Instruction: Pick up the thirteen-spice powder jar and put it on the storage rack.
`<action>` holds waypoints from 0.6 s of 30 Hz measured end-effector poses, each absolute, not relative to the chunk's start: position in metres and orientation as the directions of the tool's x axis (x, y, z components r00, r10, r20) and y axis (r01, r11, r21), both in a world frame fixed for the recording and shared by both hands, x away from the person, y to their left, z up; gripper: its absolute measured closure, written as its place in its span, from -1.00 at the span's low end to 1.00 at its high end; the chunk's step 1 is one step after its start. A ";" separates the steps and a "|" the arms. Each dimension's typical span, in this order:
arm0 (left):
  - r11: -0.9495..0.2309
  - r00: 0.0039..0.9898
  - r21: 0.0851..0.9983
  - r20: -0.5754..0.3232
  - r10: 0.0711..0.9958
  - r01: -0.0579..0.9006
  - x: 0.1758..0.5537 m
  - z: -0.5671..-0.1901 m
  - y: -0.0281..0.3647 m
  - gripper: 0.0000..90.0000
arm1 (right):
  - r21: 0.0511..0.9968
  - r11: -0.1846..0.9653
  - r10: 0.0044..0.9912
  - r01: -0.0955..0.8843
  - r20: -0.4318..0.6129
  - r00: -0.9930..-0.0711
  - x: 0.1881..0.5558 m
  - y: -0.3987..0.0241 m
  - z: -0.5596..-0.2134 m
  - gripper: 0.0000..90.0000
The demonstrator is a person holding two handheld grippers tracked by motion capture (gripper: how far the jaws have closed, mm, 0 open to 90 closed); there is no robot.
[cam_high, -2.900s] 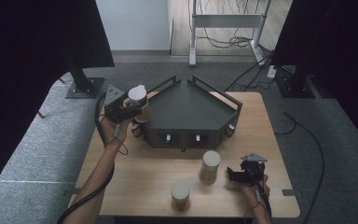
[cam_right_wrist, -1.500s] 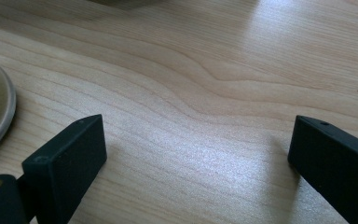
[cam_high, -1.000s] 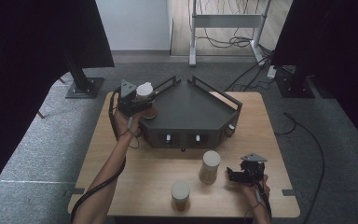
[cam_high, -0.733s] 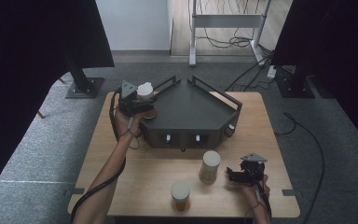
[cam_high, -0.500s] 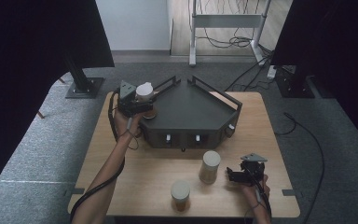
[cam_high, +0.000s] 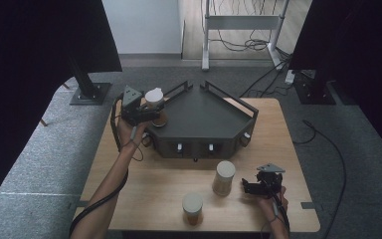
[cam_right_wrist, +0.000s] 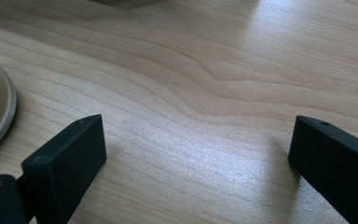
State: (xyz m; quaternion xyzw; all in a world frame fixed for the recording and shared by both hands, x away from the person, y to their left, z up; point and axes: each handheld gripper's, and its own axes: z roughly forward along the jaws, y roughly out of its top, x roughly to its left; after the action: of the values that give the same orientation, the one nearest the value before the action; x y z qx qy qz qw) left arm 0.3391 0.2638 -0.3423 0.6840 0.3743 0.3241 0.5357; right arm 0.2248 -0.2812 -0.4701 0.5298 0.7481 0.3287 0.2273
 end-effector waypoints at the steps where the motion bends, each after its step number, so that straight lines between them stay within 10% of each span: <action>1: -0.143 0.510 0.976 0.041 0.859 0.164 0.338 -0.342 0.265 -0.77 | 0.733 0.223 0.942 0.643 0.008 -0.335 0.225 -0.281 -0.470 -0.92; 18: -0.135 0.535 0.981 0.041 0.844 0.138 0.304 -0.344 0.292 -0.77 | 0.733 0.222 0.943 0.643 0.007 -0.334 0.225 -0.281 -0.470 -0.92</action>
State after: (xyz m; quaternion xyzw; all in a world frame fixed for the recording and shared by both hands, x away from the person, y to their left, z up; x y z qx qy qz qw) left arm 0.3042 0.2922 -0.3438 0.6816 0.3602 0.3207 0.5504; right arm 0.2246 -0.2809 -0.4702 0.5302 0.7477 0.3284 0.2282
